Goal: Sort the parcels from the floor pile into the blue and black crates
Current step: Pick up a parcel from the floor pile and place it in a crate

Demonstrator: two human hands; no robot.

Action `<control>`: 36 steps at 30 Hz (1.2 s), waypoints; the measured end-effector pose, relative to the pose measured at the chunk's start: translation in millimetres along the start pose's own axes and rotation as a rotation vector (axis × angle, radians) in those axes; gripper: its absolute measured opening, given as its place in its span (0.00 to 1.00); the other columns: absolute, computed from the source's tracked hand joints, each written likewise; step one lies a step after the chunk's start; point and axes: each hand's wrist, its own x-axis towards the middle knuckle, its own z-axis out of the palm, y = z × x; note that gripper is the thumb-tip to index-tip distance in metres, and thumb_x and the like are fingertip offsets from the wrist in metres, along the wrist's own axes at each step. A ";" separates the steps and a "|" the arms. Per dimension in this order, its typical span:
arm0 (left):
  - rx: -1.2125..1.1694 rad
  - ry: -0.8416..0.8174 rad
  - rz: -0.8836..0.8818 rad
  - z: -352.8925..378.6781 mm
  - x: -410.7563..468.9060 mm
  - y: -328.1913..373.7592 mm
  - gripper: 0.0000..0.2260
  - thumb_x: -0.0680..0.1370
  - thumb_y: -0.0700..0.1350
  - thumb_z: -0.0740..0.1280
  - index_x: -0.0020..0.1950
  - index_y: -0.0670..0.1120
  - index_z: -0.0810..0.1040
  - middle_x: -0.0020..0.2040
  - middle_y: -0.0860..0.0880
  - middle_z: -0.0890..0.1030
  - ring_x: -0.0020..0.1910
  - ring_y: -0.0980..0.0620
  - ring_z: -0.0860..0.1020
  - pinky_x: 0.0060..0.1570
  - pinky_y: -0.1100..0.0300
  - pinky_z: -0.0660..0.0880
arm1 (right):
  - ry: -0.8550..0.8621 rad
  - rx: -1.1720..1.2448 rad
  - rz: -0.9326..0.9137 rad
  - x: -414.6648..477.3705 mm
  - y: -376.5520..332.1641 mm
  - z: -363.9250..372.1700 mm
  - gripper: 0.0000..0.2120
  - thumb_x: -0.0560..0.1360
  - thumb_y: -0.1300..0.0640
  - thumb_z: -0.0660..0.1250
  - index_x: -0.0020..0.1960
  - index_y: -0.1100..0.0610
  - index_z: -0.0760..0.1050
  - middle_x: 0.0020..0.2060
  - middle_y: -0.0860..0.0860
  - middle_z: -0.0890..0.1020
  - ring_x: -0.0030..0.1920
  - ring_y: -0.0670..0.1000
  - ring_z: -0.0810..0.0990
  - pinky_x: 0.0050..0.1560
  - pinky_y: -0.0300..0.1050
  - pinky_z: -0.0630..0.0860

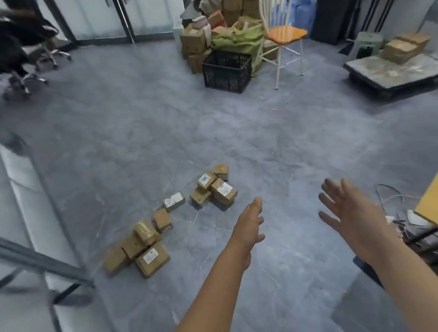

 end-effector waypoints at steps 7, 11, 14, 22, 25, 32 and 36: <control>-0.090 0.124 -0.055 -68.7 4.0 -9.4 0.27 0.85 0.62 0.55 0.81 0.51 0.63 0.79 0.49 0.67 0.75 0.49 0.69 0.69 0.48 0.71 | -0.121 -0.079 0.086 34.8 12.1 69.1 0.34 0.83 0.36 0.57 0.83 0.52 0.61 0.77 0.42 0.70 0.76 0.48 0.69 0.76 0.57 0.66; -0.128 0.169 -0.101 -91.6 5.7 -16.5 0.30 0.84 0.64 0.55 0.82 0.51 0.61 0.80 0.49 0.65 0.76 0.48 0.68 0.72 0.47 0.70 | -0.190 -0.099 0.130 47.5 19.5 97.0 0.41 0.75 0.32 0.61 0.83 0.51 0.61 0.76 0.42 0.71 0.75 0.47 0.70 0.74 0.56 0.67; -0.158 0.212 -0.125 -104.8 4.9 -20.4 0.29 0.84 0.63 0.55 0.82 0.51 0.61 0.80 0.49 0.65 0.76 0.48 0.67 0.72 0.46 0.68 | -0.230 -0.110 0.167 61.0 27.1 111.1 0.35 0.81 0.36 0.58 0.83 0.53 0.62 0.77 0.44 0.70 0.76 0.49 0.70 0.77 0.59 0.64; -0.226 0.372 -0.154 -130.7 6.9 -23.8 0.28 0.85 0.63 0.54 0.81 0.51 0.62 0.77 0.49 0.68 0.74 0.50 0.69 0.73 0.47 0.69 | -0.358 -0.139 0.271 109.0 37.3 144.7 0.31 0.85 0.39 0.56 0.82 0.55 0.63 0.77 0.46 0.71 0.77 0.51 0.70 0.77 0.61 0.64; -0.241 0.438 -0.154 -134.9 10.5 -23.4 0.28 0.85 0.64 0.54 0.82 0.52 0.62 0.77 0.49 0.68 0.73 0.51 0.69 0.72 0.48 0.70 | -0.423 -0.166 0.301 122.0 36.8 159.2 0.30 0.86 0.40 0.54 0.82 0.54 0.62 0.78 0.45 0.71 0.77 0.50 0.69 0.78 0.61 0.63; -0.293 0.619 -0.168 -158.6 14.8 -44.7 0.27 0.85 0.63 0.53 0.81 0.51 0.64 0.77 0.52 0.69 0.72 0.53 0.70 0.69 0.51 0.71 | -0.626 -0.305 0.364 147.3 55.9 198.4 0.42 0.74 0.26 0.63 0.82 0.48 0.63 0.77 0.43 0.71 0.76 0.48 0.70 0.78 0.60 0.65; -0.343 0.682 -0.210 -178.4 13.5 -70.4 0.28 0.85 0.63 0.54 0.81 0.50 0.63 0.77 0.52 0.69 0.71 0.54 0.72 0.67 0.52 0.72 | -0.682 -0.377 0.415 158.4 76.8 223.4 0.36 0.82 0.34 0.55 0.84 0.51 0.60 0.79 0.44 0.67 0.78 0.49 0.67 0.79 0.60 0.63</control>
